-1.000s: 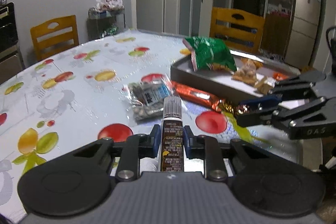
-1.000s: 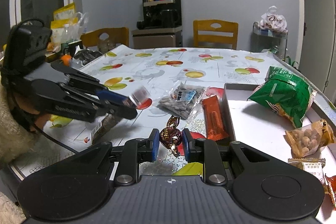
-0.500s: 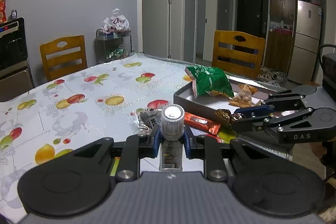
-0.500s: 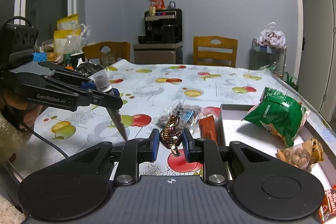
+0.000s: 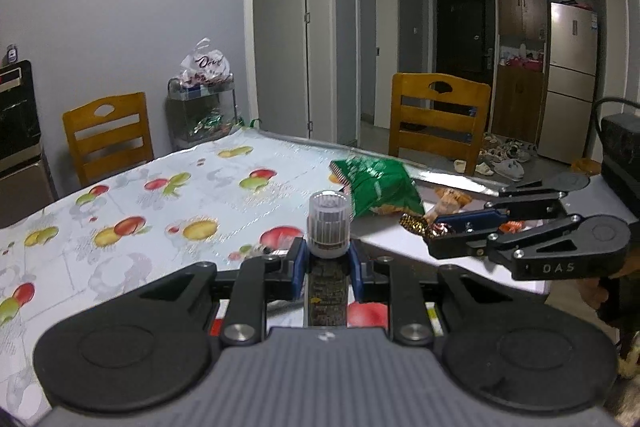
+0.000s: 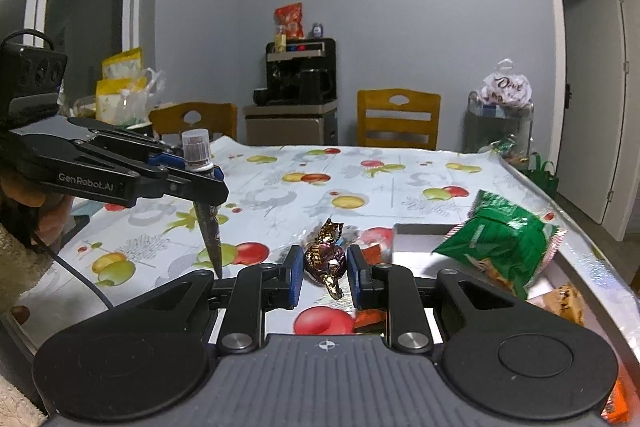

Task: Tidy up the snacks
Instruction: 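Move drink tube with left gripper and chocolate with right gripper over box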

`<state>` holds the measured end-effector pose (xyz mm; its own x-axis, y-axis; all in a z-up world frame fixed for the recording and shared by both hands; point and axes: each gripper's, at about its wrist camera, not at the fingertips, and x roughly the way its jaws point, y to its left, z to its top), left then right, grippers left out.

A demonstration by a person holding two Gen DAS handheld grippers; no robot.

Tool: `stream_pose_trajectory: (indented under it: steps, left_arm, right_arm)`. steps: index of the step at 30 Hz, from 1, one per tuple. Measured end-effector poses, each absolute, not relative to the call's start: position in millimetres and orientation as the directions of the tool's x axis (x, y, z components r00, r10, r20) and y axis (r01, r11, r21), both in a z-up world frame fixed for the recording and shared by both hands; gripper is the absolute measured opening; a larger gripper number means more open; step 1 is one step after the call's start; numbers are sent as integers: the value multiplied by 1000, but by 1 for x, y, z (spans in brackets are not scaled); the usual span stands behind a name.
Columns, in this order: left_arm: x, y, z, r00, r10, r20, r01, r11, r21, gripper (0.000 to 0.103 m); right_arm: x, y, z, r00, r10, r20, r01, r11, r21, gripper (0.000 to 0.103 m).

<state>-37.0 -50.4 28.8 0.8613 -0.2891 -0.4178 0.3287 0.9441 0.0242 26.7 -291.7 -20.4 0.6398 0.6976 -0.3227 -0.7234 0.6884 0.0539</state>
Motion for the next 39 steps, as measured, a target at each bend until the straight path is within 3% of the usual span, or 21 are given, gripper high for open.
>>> stream_pose_trajectory:
  steps: [20,29,39]
  left_arm:
    - [50,-144,60,823,-398,-406,444,896,21,19]
    - [112,-181,32,775,-372,-510,452,892,36,19]
    - [126,-176,20,742,-340,-577,432,902,24,19]
  right_arm:
    - [80,-354,-40,678,646,-351,-648,751,129,25]
    - [94,-366,-54,650,643,-405,-645,749,152,25]
    - [97,-374,-62,638,653,-409,-647,742,176,25]
